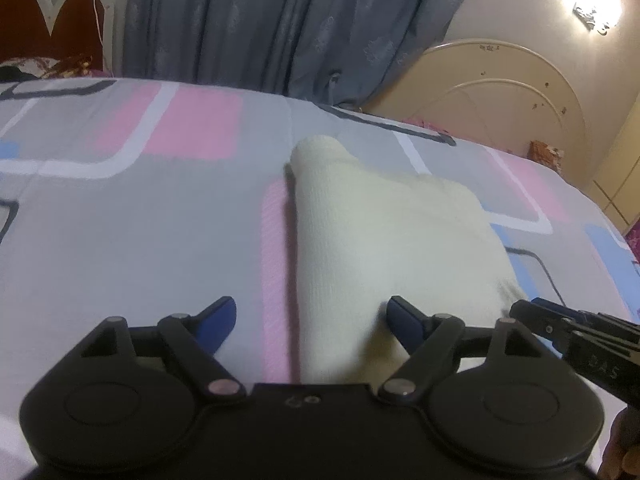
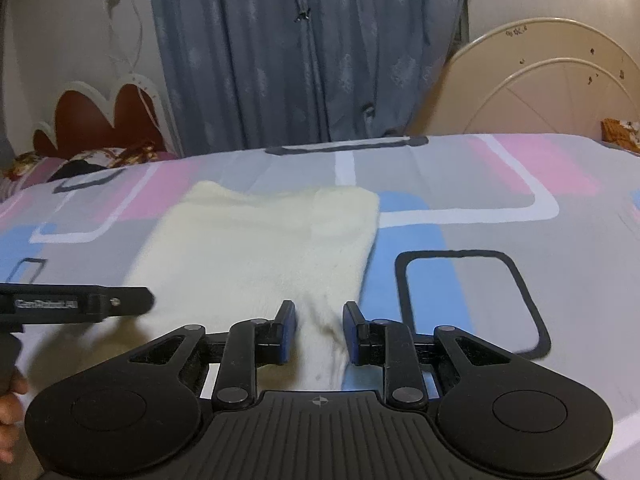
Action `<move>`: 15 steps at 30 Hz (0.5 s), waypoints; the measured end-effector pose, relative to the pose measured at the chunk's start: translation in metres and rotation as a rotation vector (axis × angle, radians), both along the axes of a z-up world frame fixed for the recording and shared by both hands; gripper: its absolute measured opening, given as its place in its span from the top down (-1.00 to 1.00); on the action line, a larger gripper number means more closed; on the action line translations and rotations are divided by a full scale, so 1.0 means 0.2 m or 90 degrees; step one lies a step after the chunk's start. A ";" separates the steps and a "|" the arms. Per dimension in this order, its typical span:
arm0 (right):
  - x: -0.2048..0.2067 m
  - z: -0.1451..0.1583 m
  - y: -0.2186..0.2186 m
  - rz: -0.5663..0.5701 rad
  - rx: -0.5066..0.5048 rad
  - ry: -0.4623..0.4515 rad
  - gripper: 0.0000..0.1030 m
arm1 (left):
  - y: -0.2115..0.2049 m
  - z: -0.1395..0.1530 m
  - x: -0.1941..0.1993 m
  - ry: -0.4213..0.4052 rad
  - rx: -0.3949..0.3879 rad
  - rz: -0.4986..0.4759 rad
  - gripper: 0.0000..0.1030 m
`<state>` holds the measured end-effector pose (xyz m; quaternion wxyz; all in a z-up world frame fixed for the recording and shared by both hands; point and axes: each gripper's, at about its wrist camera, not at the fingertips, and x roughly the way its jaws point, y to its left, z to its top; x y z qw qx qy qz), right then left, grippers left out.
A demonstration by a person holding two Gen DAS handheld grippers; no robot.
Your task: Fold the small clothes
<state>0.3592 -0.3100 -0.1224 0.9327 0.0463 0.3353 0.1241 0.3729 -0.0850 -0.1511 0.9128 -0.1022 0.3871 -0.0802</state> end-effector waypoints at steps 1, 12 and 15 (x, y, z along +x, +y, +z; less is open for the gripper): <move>-0.03 0.01 0.00 0.005 0.003 0.001 0.52 | 0.01 0.00 -0.03 -0.001 -0.002 -0.002 -0.56; -0.33 -0.09 0.03 0.015 -0.020 0.052 0.52 | -0.01 -0.09 -0.22 0.041 0.013 -0.034 -0.59; -0.35 -0.10 0.02 0.004 -0.021 0.052 0.52 | -0.04 -0.09 -0.23 0.040 0.033 -0.047 -0.60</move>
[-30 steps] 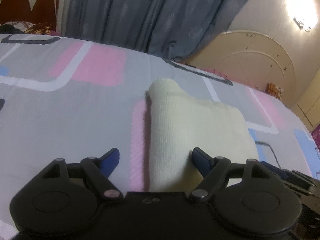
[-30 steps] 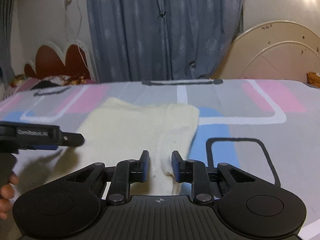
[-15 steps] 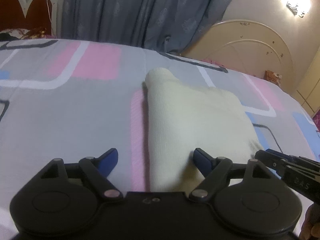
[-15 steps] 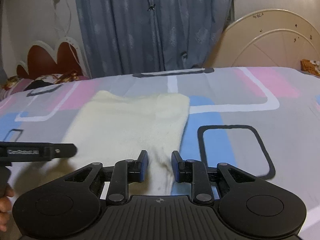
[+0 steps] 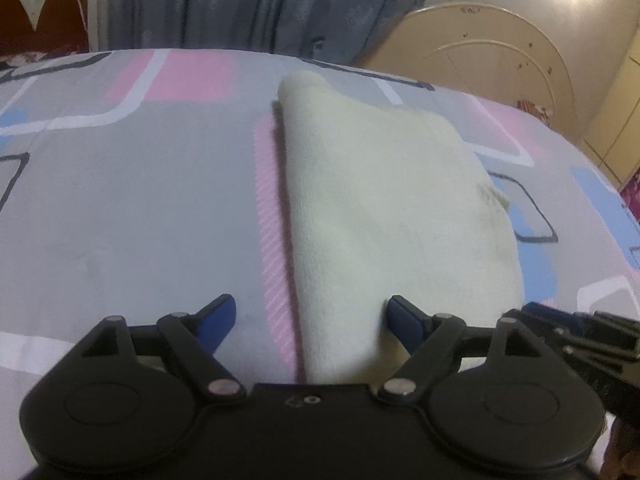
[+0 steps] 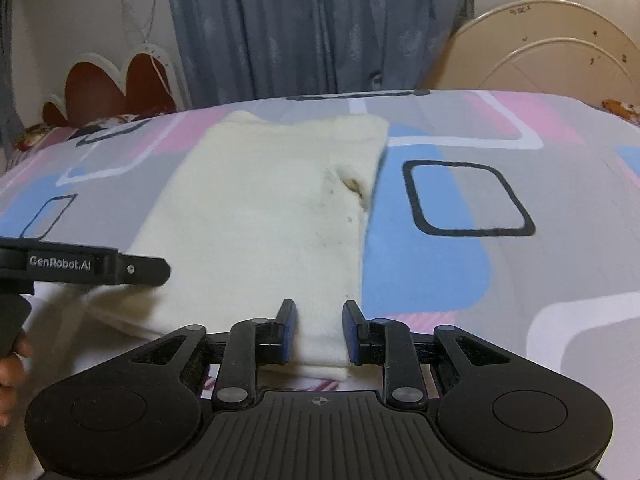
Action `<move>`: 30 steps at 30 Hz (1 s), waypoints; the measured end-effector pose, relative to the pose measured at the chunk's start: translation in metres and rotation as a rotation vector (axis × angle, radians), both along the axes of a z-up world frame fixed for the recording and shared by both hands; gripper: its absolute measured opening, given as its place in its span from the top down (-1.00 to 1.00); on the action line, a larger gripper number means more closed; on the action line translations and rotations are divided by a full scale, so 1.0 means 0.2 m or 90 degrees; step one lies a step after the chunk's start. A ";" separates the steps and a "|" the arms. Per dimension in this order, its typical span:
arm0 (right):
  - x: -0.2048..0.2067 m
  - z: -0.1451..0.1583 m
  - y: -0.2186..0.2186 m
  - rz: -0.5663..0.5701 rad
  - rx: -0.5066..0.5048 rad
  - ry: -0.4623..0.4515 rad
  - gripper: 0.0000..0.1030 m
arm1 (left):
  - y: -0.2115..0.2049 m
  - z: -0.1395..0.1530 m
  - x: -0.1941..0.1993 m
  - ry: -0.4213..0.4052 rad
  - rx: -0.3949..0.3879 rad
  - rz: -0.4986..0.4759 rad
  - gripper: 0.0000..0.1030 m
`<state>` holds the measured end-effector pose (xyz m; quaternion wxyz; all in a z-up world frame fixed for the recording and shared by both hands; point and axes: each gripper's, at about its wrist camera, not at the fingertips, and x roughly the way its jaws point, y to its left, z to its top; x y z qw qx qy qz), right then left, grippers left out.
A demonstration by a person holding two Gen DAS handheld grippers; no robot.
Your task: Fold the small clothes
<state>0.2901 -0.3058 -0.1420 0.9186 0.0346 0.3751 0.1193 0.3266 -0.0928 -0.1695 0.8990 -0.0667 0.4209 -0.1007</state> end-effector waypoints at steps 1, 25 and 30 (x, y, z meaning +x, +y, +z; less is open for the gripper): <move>-0.01 0.01 0.00 -0.005 0.003 0.004 0.52 | 0.00 0.00 0.00 0.003 0.000 0.000 -0.60; -0.10 0.24 -0.05 -0.104 0.091 0.000 -0.30 | 0.01 0.22 0.02 -0.029 -0.034 -0.050 -0.75; 0.01 0.24 -0.05 -0.090 0.109 -0.003 -0.31 | 0.00 0.19 0.13 -0.014 -0.058 -0.032 -0.75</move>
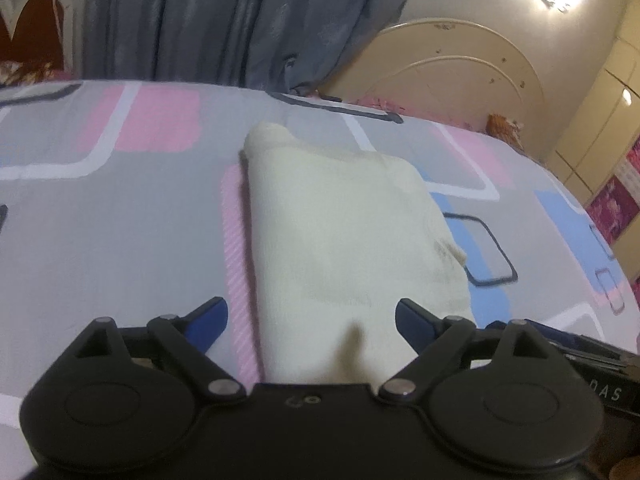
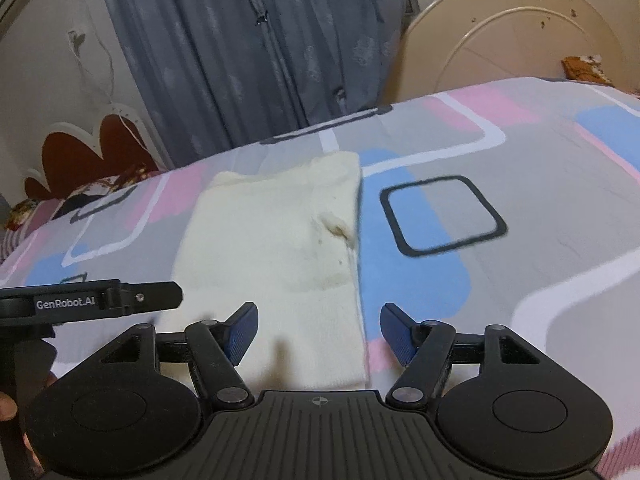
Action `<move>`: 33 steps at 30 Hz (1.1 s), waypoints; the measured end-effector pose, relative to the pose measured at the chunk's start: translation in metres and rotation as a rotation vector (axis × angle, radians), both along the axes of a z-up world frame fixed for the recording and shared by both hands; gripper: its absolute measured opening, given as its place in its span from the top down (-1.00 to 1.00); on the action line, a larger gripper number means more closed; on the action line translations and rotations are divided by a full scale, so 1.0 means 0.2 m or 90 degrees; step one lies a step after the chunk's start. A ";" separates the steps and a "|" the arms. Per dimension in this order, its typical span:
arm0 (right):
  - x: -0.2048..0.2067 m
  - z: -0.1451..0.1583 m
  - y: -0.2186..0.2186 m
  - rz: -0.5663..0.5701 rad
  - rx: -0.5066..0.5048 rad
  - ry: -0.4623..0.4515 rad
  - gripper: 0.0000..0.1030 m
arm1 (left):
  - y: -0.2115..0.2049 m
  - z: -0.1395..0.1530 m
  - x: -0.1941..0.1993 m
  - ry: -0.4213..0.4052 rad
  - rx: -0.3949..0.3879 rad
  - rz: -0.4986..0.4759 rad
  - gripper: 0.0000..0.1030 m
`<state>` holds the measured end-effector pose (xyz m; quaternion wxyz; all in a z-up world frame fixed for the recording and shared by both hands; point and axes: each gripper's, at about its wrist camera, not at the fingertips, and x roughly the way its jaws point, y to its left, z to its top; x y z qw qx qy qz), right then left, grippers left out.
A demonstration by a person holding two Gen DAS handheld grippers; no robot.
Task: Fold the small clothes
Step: 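Pinch the loose sweater edge with the right tool and lift it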
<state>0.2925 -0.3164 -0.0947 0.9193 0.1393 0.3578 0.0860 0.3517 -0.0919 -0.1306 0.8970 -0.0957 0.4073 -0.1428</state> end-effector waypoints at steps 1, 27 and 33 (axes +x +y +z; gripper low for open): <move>0.03 -0.01 -0.01 0.001 0.008 0.002 -0.31 | 0.00 -0.01 0.03 0.007 -0.009 0.004 -0.75; 0.47 -0.24 -0.15 0.043 0.178 0.061 0.09 | -0.07 -0.20 0.34 0.063 -0.092 -0.045 -0.14; 0.46 -0.19 -0.08 0.058 0.128 0.050 0.34 | -0.08 -0.18 0.33 0.057 -0.090 -0.046 0.22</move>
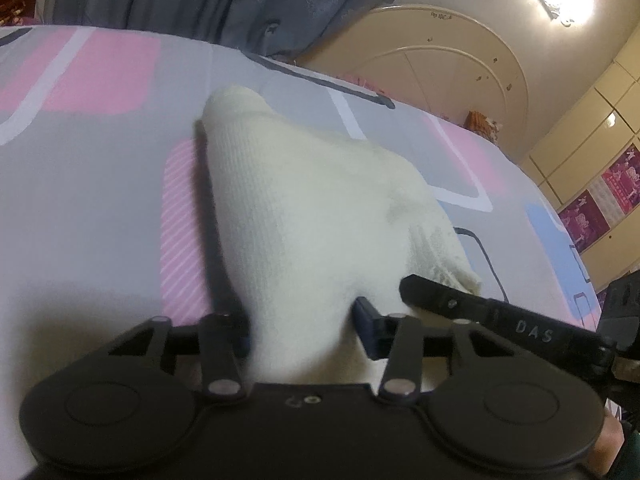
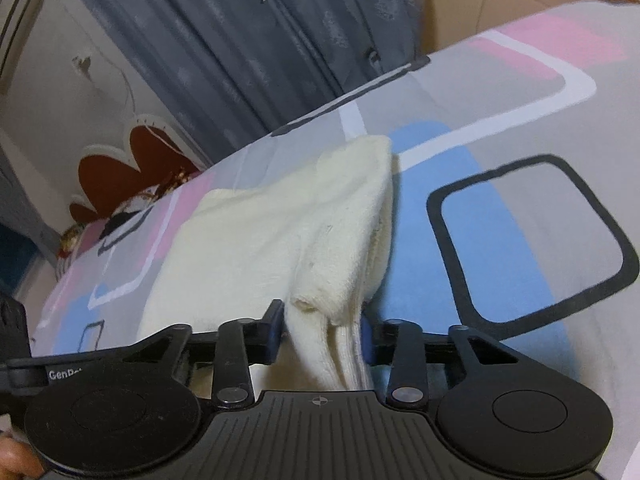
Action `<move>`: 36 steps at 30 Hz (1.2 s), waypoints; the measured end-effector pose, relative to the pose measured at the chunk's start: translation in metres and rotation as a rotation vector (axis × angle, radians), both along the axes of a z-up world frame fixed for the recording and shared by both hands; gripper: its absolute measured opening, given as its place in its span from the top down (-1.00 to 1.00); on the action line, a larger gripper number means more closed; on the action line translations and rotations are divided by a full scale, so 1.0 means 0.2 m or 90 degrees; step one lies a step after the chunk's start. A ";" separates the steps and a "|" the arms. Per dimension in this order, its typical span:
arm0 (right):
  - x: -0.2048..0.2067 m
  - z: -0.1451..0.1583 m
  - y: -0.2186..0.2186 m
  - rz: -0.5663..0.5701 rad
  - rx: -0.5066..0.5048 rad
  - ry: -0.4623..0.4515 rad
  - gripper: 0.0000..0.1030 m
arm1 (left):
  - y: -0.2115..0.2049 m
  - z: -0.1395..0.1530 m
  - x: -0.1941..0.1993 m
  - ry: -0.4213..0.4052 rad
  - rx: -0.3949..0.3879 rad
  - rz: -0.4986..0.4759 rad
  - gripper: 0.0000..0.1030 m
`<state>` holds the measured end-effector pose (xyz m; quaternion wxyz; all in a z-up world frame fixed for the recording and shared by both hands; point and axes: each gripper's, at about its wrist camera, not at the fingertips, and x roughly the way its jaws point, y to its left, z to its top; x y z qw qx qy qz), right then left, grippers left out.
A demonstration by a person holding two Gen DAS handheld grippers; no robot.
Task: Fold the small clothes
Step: 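Pinch the loose sweater edge with the right tool and lift it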
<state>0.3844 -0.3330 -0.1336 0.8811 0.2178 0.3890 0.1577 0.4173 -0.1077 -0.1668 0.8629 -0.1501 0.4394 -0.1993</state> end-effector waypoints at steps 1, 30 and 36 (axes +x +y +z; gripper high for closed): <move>0.00 0.01 0.01 -0.001 -0.007 -0.004 0.35 | 0.00 0.01 0.00 -0.004 0.002 -0.001 0.27; -0.10 0.38 0.88 0.097 0.035 -0.125 0.40 | 0.81 0.39 -0.28 -0.132 0.015 0.072 0.50; -0.06 0.34 1.33 0.127 0.057 -0.120 0.41 | 1.21 0.40 -0.30 -0.138 0.041 0.093 0.50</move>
